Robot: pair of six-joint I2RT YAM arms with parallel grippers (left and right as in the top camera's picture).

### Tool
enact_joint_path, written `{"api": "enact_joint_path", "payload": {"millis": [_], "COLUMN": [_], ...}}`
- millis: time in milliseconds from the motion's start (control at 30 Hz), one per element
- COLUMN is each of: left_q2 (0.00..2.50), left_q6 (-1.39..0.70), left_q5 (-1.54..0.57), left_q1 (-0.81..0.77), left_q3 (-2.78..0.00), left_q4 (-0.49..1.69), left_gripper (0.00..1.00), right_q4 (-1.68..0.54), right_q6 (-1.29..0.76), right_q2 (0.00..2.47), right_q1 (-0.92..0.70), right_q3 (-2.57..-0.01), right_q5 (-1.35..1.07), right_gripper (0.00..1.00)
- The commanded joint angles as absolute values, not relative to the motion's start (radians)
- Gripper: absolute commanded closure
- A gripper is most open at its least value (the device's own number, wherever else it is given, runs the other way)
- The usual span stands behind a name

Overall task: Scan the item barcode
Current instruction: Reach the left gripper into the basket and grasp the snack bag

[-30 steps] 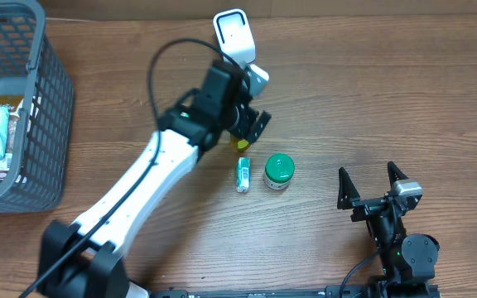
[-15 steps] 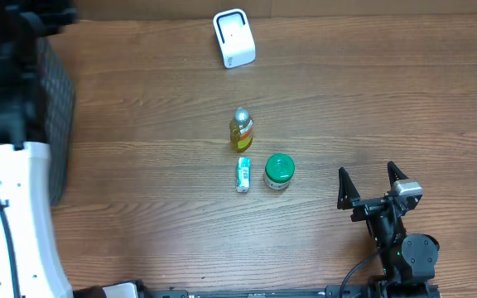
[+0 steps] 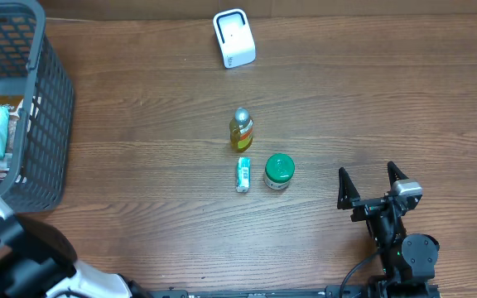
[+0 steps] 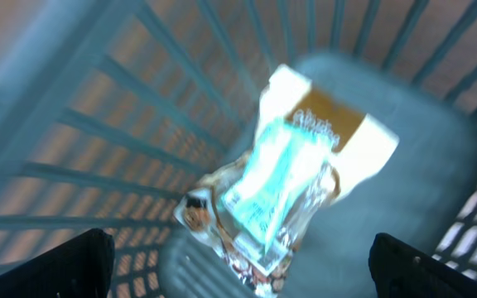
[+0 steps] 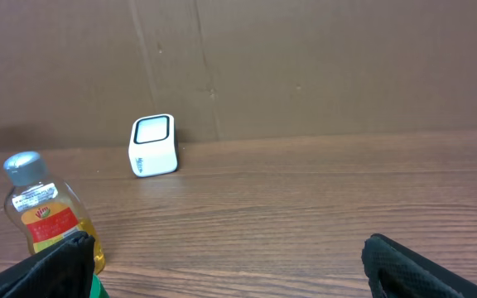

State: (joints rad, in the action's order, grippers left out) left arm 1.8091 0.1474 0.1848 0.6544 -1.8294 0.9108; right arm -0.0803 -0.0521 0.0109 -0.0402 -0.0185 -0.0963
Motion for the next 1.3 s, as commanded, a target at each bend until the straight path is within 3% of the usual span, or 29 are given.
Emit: {"api": "enact_joint_path", "payload": {"millis": [0,467,1267], "left_q2": [1.901,2.181,2.220], "left_q6": [0.235,0.375,0.374], "left_q5": [0.115,0.027,0.028], "left_q1": [0.681,0.694,0.695], "left_q3": [-1.836,-1.836,-1.814], "left_q4": [0.925,0.874,0.781], "left_gripper": [0.00,0.01,0.00], "right_q4": [-0.077,-0.077,-0.077], "right_q6": [-0.053,-0.052,-0.052], "right_q2": [0.003,0.003,0.003], "right_q1": [-0.040,-0.040,-0.040], "right_q3": [-0.008,-0.008,-0.008], "right_q5": [-0.088,-0.088,-0.088], "right_gripper": [0.00,0.00,0.00]}}
